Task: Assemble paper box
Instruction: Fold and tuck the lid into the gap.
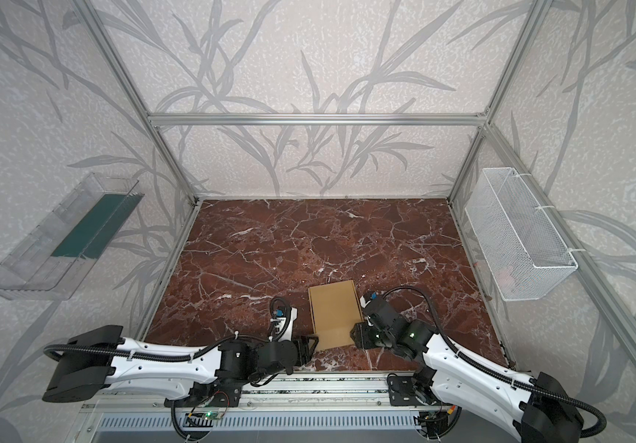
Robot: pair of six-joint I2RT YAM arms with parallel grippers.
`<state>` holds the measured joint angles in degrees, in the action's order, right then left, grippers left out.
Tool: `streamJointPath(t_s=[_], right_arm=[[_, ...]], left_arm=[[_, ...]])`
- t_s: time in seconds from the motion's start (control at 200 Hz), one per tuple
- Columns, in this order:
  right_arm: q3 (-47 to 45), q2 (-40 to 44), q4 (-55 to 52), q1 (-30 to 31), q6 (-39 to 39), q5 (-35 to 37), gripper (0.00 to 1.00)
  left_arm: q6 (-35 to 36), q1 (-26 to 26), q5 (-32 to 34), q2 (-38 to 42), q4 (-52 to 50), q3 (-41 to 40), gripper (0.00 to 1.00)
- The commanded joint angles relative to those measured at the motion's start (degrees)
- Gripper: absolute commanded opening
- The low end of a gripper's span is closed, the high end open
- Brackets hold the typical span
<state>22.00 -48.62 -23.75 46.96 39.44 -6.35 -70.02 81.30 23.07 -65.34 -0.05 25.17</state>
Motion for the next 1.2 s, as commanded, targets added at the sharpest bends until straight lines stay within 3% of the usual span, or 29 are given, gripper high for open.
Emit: streamJointPath(t_s=[0.0, 0.23, 0.615, 1.195], right_arm=[[0.02, -0.16, 0.82, 0.32, 0.55, -0.51, 0.56], [0.06, -0.42, 1.0, 0.33, 0.73, -0.6, 0.56], [0.06, -0.51, 1.55, 0.41, 1.26, -1.04, 0.54], [-0.16, -0.08, 1.89, 0.41, 1.8, -1.56, 0.53]], left_arm=[[1.01, -0.37, 2.2, 2.51, -2.12, -1.19, 0.65], [3.84, -0.45, 1.27, 0.83, -3.06, 1.63, 0.65], [4.75, -1.14, -1.61, -8.04, 6.35, 3.3, 0.65], [4.1, -2.06, -2.65, -10.08, 10.87, 1.77, 0.63]])
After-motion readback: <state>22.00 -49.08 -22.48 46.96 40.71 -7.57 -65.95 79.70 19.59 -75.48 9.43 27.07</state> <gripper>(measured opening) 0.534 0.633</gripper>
